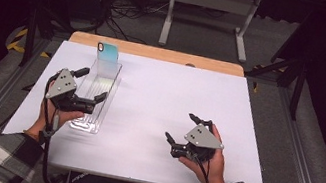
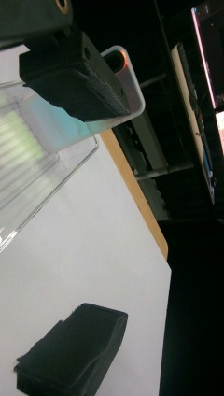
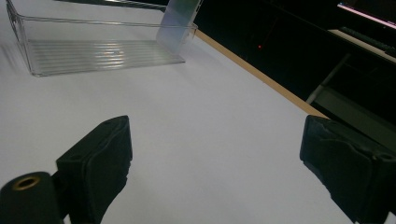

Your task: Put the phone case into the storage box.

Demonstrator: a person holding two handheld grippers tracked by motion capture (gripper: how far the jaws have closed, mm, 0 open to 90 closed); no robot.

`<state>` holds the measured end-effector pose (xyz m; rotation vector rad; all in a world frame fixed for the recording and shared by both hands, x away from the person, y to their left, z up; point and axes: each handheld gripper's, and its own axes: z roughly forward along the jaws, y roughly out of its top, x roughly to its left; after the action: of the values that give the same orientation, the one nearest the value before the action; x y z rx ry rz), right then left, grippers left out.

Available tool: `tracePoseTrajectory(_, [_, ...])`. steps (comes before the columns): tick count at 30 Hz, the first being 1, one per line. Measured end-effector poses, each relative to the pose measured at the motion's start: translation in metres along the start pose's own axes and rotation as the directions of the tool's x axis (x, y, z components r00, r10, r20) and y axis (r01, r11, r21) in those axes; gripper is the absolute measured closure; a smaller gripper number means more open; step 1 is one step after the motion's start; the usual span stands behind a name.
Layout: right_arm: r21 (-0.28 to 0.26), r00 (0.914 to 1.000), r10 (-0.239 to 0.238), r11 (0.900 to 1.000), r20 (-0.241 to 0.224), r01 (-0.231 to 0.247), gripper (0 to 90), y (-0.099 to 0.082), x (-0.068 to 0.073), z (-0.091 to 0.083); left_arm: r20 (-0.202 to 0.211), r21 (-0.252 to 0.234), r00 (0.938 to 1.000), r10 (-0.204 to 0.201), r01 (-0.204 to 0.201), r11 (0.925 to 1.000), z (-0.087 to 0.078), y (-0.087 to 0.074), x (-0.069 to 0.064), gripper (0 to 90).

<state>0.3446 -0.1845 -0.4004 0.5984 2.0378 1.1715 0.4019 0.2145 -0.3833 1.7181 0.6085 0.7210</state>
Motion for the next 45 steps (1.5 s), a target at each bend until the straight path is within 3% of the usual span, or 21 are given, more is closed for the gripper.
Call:
tracePoseTrajectory(15, [0.001,0.9999,-0.012,0.9999,0.003,0.012,9.9,0.0,0.0,0.0,0.043,-0.03,0.9987,0.029,-0.027,0.9992,-0.006,0.003,-0.015,4.8])
tracePoseTrajectory(35, [0.004,0.9995,-0.028,0.9996,-0.013,0.028,9.9,0.004,0.007,-0.001,0.099,-0.057,0.9943,0.038,-0.032,0.9979,-0.018,0.004,-0.03,4.3])
tracePoseTrajectory(36, [0.0,0.9995,-0.03,0.9996,-0.013,0.03,9.9,0.004,0.007,-0.001,0.097,-0.055,0.9937,0.057,-0.052,0.9972,-0.019,0.004,-0.033,3.9])
tracePoseTrajectory(45, [-0.002,0.9996,-0.021,0.9998,-0.017,0.021,9.9,0.003,0.007,-0.002,0.113,-0.052,0.9905,0.078,-0.072,0.996,-0.02,0.0,-0.041,3.6])
